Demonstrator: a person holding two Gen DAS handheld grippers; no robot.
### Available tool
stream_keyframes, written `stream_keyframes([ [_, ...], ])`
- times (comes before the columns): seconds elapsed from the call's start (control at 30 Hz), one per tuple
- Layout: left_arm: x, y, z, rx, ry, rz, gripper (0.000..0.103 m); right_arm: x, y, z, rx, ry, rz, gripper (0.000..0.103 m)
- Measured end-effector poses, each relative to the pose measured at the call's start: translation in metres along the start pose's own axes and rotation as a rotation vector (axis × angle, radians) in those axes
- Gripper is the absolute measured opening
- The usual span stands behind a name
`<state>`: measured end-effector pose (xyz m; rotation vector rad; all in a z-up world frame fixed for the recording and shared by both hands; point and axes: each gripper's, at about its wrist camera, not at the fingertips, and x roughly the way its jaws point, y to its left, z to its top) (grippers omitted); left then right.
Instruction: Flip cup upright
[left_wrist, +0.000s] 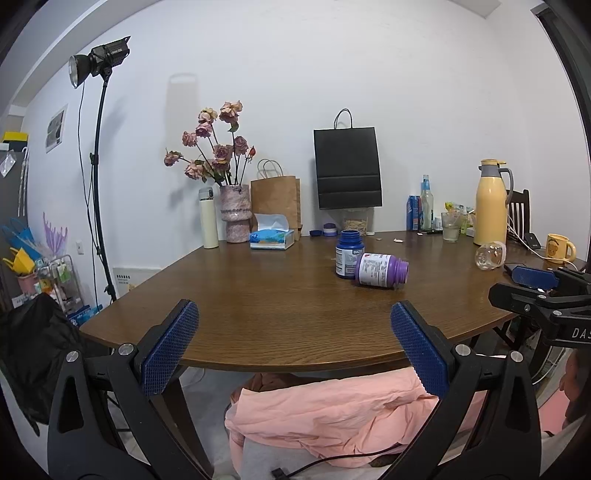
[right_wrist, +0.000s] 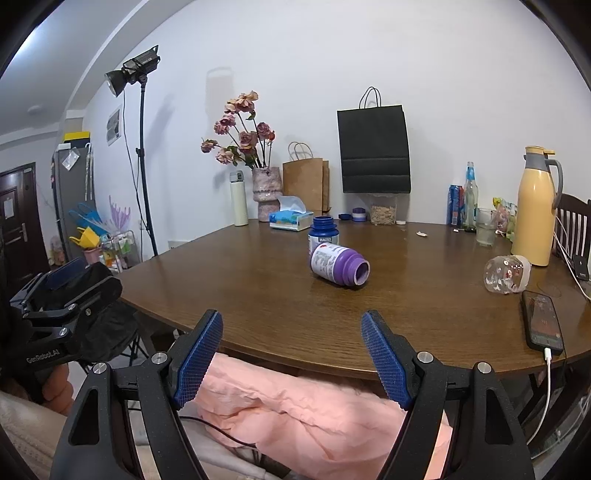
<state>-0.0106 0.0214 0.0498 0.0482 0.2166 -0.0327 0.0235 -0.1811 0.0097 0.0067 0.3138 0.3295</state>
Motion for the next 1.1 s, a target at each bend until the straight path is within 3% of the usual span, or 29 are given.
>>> stream_keyframes([
  [1.1, 0.0007, 0.0021, 0.0007, 0.004, -0.005, 0.0, 0.103, 0.0002, 0.0007, -0.0043, -0.003, 0.004, 0.005, 0.082],
])
